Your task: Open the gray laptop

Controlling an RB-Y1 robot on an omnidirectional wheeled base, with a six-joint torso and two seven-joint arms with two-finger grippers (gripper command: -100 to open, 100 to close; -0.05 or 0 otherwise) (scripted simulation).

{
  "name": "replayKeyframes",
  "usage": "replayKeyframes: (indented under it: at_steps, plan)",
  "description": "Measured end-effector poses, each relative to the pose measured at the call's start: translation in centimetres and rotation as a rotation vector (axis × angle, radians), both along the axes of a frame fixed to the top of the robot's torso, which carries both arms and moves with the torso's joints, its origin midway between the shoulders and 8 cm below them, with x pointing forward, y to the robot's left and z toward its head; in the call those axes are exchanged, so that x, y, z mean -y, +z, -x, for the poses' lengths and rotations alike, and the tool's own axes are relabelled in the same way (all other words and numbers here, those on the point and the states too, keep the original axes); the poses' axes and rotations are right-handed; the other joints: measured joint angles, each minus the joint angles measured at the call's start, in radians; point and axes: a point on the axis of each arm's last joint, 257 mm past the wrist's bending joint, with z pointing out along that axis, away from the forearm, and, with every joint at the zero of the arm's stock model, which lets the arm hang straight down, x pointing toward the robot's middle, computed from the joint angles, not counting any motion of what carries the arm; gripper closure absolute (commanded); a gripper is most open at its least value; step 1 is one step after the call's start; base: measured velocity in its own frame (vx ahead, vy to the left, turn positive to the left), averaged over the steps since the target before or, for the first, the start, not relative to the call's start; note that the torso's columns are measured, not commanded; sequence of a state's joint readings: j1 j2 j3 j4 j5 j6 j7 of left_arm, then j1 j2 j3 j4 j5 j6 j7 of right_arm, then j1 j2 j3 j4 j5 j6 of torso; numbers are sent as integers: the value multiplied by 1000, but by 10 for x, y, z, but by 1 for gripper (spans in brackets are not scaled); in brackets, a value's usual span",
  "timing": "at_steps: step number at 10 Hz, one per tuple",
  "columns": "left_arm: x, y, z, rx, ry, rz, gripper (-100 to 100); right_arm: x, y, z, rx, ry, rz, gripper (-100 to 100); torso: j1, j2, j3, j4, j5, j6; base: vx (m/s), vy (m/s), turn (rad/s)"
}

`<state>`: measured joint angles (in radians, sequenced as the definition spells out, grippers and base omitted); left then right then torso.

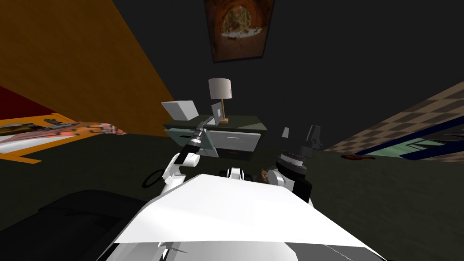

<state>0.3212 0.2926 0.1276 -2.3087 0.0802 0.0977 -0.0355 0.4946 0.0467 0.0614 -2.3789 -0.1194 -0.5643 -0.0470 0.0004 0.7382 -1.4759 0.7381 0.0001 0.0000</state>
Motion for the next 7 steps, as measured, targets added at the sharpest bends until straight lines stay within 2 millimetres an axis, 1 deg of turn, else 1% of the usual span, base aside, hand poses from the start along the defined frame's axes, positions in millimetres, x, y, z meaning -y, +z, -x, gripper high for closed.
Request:
replayKeyframes:
  at_steps: [7]
  plan:
    - [-19,11,-11,-70,38,-42,-100,0,0,0,0,0,0,0,0,0,0,0,0,0,38,-28,-18]
